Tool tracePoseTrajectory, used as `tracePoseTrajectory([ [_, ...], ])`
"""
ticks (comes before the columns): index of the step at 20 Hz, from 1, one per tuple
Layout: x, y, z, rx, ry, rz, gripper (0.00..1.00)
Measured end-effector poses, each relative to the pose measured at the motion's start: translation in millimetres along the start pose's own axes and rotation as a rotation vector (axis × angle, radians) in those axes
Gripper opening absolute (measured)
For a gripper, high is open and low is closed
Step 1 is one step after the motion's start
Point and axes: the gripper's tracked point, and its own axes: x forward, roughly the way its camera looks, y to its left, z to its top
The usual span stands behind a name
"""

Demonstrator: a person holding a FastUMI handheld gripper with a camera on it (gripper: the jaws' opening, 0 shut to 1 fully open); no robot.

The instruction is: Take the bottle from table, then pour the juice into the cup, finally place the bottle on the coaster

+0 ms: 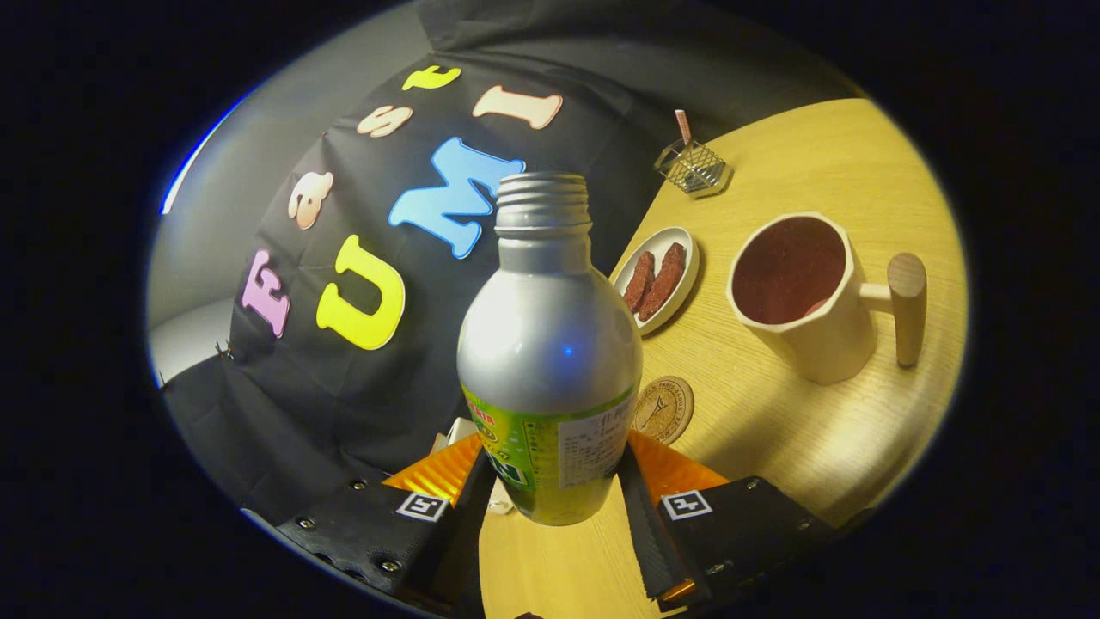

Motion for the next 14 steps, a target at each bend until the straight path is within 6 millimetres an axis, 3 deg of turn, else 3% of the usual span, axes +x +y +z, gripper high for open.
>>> tracePoseTrajectory([
  [6,5.3,-16.1,-15.0,0.127,0.064,-0.018,0.75],
  [14,12.8,-21.7,-13.9,0.345,0.069,-0.017,0.75],
])
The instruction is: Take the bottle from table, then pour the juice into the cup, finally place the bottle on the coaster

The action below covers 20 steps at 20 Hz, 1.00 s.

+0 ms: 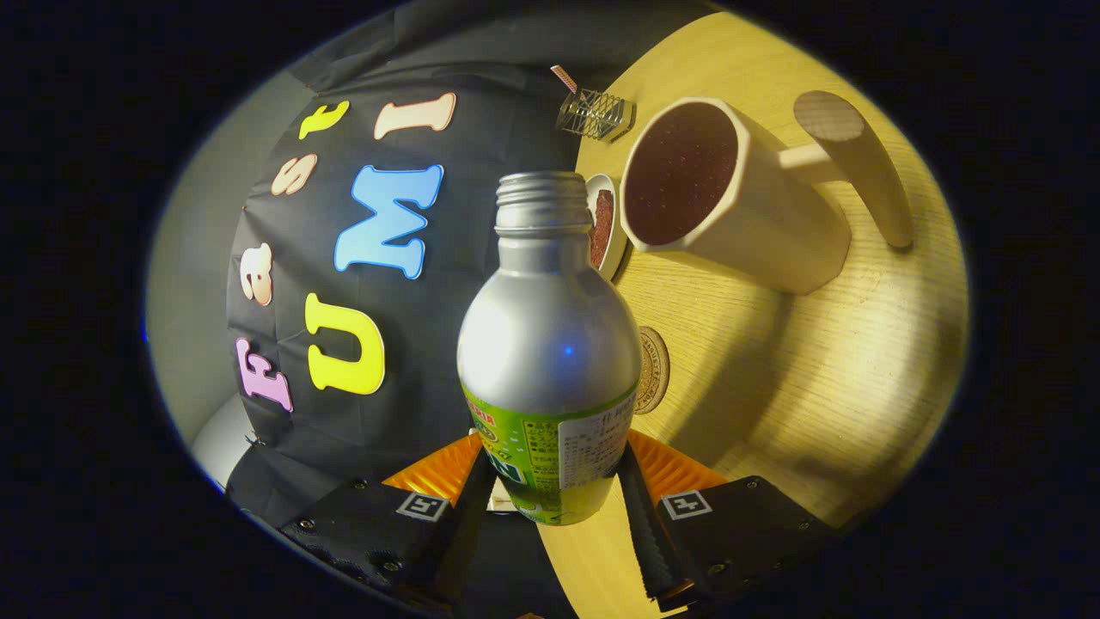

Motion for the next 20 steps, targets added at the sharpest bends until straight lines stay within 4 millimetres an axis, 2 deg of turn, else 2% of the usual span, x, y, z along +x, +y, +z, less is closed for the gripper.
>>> tracePoseTrajectory([
  [10,13.4,6.8,-6.0,0.217,0.038,-0.006,0.75],
  [20,21.7,39.0,11.6,0.403,0.000,0.070,0.75],
])
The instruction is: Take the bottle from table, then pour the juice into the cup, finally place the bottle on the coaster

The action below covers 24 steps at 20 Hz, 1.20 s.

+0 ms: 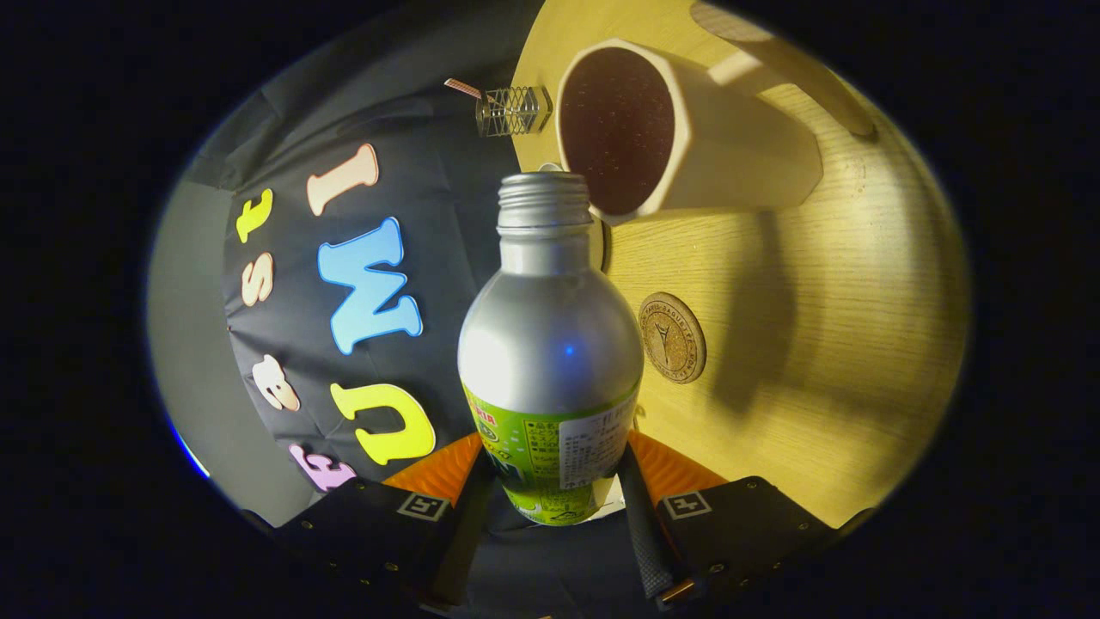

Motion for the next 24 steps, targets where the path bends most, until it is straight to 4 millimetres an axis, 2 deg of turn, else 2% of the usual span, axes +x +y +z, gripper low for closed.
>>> tracePoseTrajectory([
  [7,2.6,16.2,2.2,0.060,-0.011,0.032,0.75],
  [24,-3.4,30.2,0.4,0.158,0.001,0.035,0.75],
])
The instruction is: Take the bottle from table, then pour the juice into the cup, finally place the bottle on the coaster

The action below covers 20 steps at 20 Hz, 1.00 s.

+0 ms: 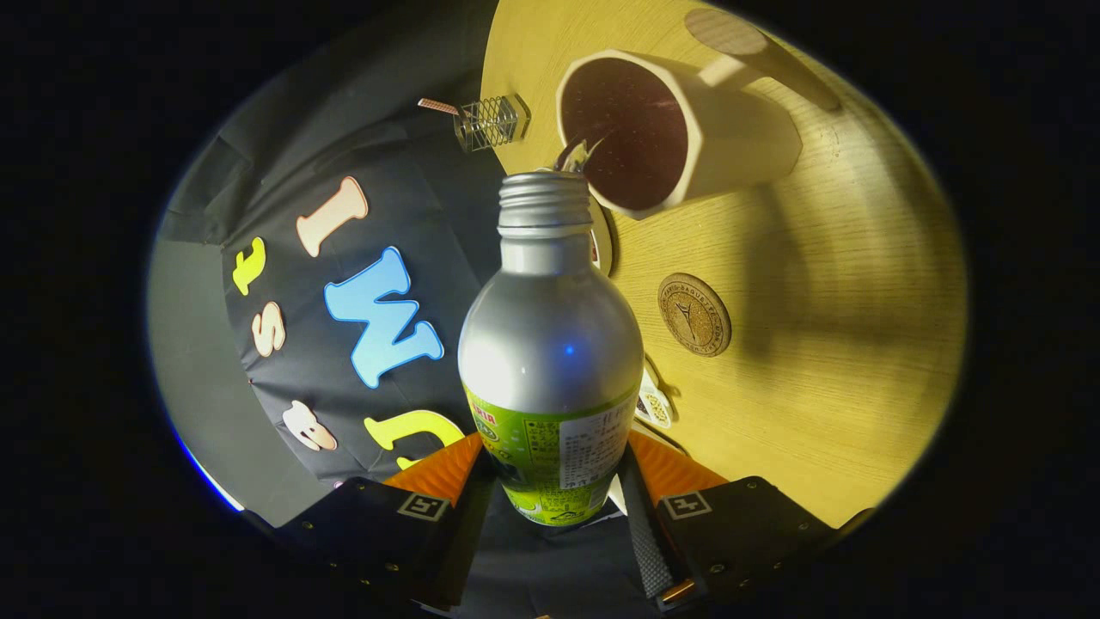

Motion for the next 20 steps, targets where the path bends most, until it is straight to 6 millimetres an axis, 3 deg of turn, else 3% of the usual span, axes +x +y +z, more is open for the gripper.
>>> tracePoseTrajectory([
  [20,-8.2,14.9,3.5,0.128,0.030,-0.048,0.75],
])
